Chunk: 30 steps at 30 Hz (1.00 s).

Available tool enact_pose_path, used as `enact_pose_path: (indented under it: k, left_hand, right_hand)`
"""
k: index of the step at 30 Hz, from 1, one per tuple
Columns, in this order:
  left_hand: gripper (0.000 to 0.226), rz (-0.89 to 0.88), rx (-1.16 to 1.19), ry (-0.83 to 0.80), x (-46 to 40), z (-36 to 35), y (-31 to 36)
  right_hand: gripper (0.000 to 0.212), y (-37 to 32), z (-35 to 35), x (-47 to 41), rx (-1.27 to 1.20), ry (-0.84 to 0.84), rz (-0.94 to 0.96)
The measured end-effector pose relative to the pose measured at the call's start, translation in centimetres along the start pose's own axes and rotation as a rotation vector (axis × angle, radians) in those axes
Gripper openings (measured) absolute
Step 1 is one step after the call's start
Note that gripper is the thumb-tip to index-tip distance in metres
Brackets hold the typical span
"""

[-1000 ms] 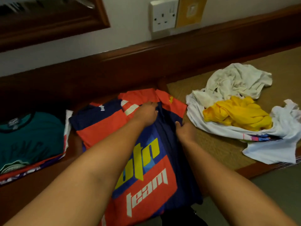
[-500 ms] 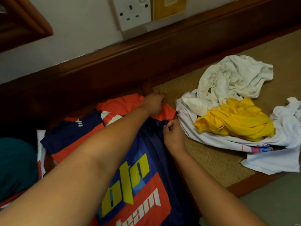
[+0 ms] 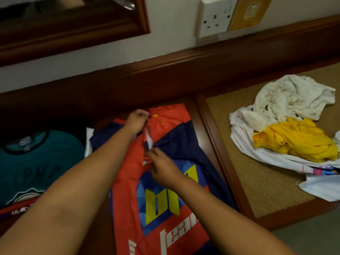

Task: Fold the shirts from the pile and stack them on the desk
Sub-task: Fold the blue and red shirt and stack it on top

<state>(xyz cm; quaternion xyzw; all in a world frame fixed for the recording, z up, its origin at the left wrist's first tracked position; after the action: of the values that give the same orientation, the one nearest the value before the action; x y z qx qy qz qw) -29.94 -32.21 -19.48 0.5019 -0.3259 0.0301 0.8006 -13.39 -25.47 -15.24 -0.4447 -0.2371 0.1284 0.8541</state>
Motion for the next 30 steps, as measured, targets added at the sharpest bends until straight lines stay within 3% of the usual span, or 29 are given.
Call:
enact_pose_path:
  k: [1, 4, 9, 14, 21, 25, 28, 30]
  left_hand:
    - [0.009, 0.058, 0.039, 0.014, 0.5, 0.4, -2.2]
    - [0.017, 0.100, 0.003, 0.021, 1.7, -0.1, -6.2]
    - [0.034, 0.134, -0.039, 0.064, 2.5, -1.5, -7.0]
    - [0.028, 0.184, -0.106, 0.167, 2.5, -1.5, -5.9]
    - [0.032, 0.264, 0.011, 0.372, 4.0, 2.1, -6.6]
    - [0.009, 0.240, 0.131, 0.424, 4.8, 2.6, -8.2]
    - [0.020, 0.211, 0.224, 0.370, 5.2, 0.9, -9.1]
    - [0.042, 0.165, 0.156, 0.278, 5.4, -0.6, -8.6]
  right_hand:
    - [0.043, 0.4, -1.1, 0.3, -0.004, -0.017, -0.020]
    - [0.041, 3.1, -2.1, 2.7, -0.038, 0.051, -0.122]
    - [0.033, 8.9, -0.1, 6.9, 0.023, 0.220, -0.375]
    - [0.038, 11.3, 1.7, 8.8, 0.261, 0.259, -0.530]
    - [0.057, 12.6, 1.9, 11.6, 0.399, 0.263, -0.608]
    - [0.055, 13.2, 1.9, 13.1, 0.452, 0.266, -0.596]
    - [0.042, 13.4, 1.7, 13.6, 0.493, 0.286, -0.548]
    - [0.033, 13.2, 1.5, 13.5, 0.488, 0.289, -0.481]
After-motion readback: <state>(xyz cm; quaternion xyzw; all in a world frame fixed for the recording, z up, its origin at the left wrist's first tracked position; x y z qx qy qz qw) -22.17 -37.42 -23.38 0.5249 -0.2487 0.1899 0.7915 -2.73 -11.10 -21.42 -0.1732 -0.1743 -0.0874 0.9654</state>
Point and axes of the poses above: each hand's wrist, its own x-axis away from the middle knuckle, its own z-axis out of the back of the hand, y = z × x, the point moved 8 cm from there along -x, towards the middle knuckle, and after that the axes turned 15 degrees about -y, right-handed, at the moved point
